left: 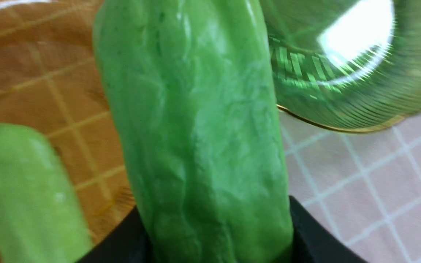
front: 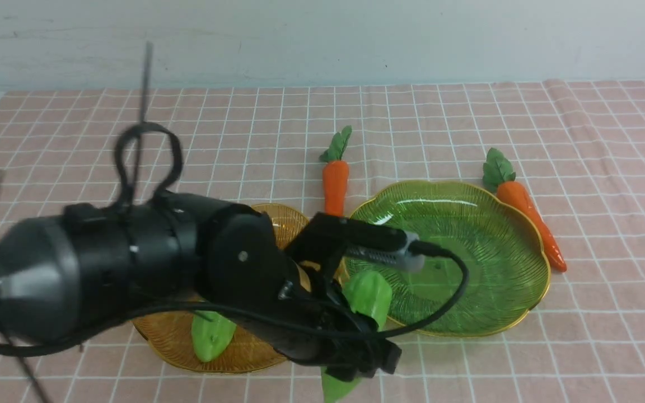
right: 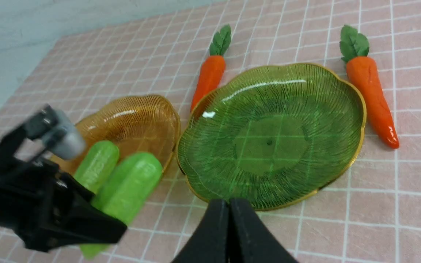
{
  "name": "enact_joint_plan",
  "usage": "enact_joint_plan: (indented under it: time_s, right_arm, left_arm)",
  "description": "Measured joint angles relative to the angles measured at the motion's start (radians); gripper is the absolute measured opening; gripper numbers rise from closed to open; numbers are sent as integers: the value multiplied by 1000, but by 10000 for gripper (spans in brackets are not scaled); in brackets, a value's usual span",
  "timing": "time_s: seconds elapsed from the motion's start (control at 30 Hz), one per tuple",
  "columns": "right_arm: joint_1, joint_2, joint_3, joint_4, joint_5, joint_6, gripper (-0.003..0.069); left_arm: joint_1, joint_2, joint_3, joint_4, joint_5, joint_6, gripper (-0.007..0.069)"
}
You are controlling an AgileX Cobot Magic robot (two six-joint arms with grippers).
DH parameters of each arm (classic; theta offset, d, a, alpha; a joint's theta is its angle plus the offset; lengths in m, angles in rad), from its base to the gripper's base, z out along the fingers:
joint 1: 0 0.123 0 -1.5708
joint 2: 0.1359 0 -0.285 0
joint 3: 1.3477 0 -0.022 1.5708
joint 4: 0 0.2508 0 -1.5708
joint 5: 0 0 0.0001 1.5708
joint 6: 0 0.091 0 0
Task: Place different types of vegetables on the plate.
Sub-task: 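Put the green cucumber next to the left plate into that plate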
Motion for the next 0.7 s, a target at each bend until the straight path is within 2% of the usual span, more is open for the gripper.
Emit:
enact_joint_plan:
  time_s: [0.17, 0.3, 0.53, 0.7]
  right_arm:
    - [0, 81, -80, 0, 2, 1, -13]
    - [0, 133, -93, 16, -14, 1, -13]
    - [1, 220, -131, 18, -15, 1, -12]
    - [45, 309, -211, 25, -29, -28, -11]
  left_arm:
    - [113, 57, 0, 45, -39, 2, 308]
    - [118, 118, 0, 44, -73, 47, 376]
    - [119, 153, 0, 44, -76, 45, 481]
    - [119, 153, 0, 44, -76, 45, 501]
